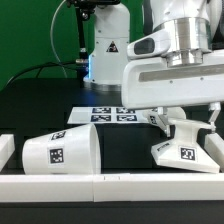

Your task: Assemble lamp

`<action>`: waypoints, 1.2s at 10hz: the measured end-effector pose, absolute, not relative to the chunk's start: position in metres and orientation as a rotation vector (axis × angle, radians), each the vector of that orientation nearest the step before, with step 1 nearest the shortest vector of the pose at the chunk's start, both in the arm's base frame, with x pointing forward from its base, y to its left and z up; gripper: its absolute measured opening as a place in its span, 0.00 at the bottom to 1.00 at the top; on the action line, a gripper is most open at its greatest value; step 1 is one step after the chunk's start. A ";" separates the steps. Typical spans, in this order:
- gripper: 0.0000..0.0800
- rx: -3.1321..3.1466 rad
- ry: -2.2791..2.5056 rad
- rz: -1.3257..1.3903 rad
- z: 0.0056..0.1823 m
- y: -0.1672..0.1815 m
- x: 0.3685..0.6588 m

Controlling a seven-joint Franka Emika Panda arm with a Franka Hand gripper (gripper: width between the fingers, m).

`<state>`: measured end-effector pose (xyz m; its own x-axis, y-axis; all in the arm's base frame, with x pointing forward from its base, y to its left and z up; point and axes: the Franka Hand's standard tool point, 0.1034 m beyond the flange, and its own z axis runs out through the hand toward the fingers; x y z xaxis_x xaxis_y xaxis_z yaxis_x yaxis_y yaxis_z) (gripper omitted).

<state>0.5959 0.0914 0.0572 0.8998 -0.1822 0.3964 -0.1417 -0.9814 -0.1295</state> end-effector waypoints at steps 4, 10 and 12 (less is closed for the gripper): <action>0.50 -2.952 0.260 -0.622 0.042 0.123 0.600; 0.49 -2.981 0.232 -0.560 0.052 0.093 0.584; 0.49 -2.967 0.270 -0.440 0.057 0.074 0.578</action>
Offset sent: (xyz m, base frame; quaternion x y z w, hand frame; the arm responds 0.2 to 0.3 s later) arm 0.0075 0.0248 -0.0139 -0.1373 0.0899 0.0060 0.9864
